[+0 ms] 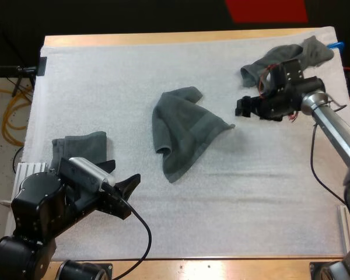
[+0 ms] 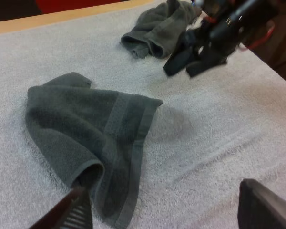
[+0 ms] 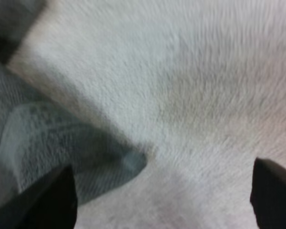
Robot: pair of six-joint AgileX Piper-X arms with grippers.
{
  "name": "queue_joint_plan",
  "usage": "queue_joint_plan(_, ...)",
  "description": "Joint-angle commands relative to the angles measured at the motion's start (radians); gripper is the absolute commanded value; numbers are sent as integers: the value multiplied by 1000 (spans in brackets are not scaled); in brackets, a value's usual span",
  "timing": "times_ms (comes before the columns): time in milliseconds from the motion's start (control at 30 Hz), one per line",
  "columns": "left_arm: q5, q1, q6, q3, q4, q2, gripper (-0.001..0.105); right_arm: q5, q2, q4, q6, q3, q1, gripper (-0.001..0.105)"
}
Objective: Pick towel from pile fold and stack
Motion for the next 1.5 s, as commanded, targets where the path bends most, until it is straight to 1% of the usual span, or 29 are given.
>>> queue_joint_plan(0, 1, -5, 3, -6, -1, -2, 62, -83, 19, 1, 24, 2, -3, 72)
queue_joint_plan(33, 1, -5, 3, -6, -1, -2, 62, -123, 32, -4, 38, 2, -3, 72)
queue_joint_plan(167, 1, -5, 3, -6, -1, -2, 62, -296, 97, -42, 144, 2, 1, 72)
queue_joint_plan(200, 1, -5, 3, -6, -1, -2, 62, -326, 111, -50, 164, 2, 4, 72)
queue_joint_plan(367, 1, -5, 3, -6, -1, -2, 62, -411, 159, -82, 209, 2, 19, 71)
queue_joint_plan(433, 1, -5, 1, -6, -1, -2, 62, -415, 167, -91, 217, 2, 26, 67)
queue_joint_plan(533, 1, -5, 1, -6, -1, -2, 62, -362, 169, -107, 234, 2, 33, 48)
queue_joint_plan(567, 1, -5, 1, -6, -1, -2, 62, -335, 169, -111, 236, 2, 33, 38)
queue_joint_plan(633, 1, -5, -1, -6, -1, -2, 62, -303, 169, -114, 236, 2, 33, 23)
queue_joint_plan(667, 1, -5, -1, -6, -1, -2, 62, -277, 169, -114, 235, 2, 33, 13)
queue_joint_plan(700, 1, -5, -1, -6, -1, -2, 62, -256, 168, -114, 231, 2, 33, 5)
queue_joint_plan(733, 1, -5, -1, -6, -1, -2, 62, -240, 164, -113, 220, 2, 33, 1)
queue_joint_plan(833, 1, -5, -1, -6, -1, -2, 62, -175, 142, -99, 149, 2, 33, 0)
queue_joint_plan(933, 6, -5, 6, -6, 0, 12, 62, -83, 101, -62, 75, 2, 35, 0)
queue_joint_plan(1067, 81, -10, 64, -6, 36, 71, 62, -11, 35, 54, -31, 2, 35, 0)
queue_joint_plan(1133, 83, -37, 96, -6, 55, 108, 62, 29, 8, 122, -75, 3, 35, 0)
queue_joint_plan(1167, 82, -66, 122, -6, 63, 137, 62, 58, -8, 160, -100, 10, 35, 0)
queue_joint_plan(1233, 75, -121, 152, -6, 63, 182, 61, 90, -29, 196, -119, 33, 35, 0)
queue_joint_plan(1300, 28, -216, 171, -6, 47, 232, 61, 114, -56, 225, -125, 72, 35, 0)
queue_joint_plan(1333, -10, -252, 175, -6, 35, 253, 61, 112, -68, 228, -125, 93, 35, 0)
queue_joint_plan(1367, -69, -304, 179, -6, 17, 284, 61, 109, -83, 229, -125, 124, 35, 0)
queue_joint_plan(1433, -148, -384, 180, -6, -14, 326, 61, 109, -107, 229, -125, 175, 35, 0)
queue_joint_plan(1467, -202, -429, 179, -6, -37, 360, 61, 109, -127, 228, -125, 209, 35, 0)
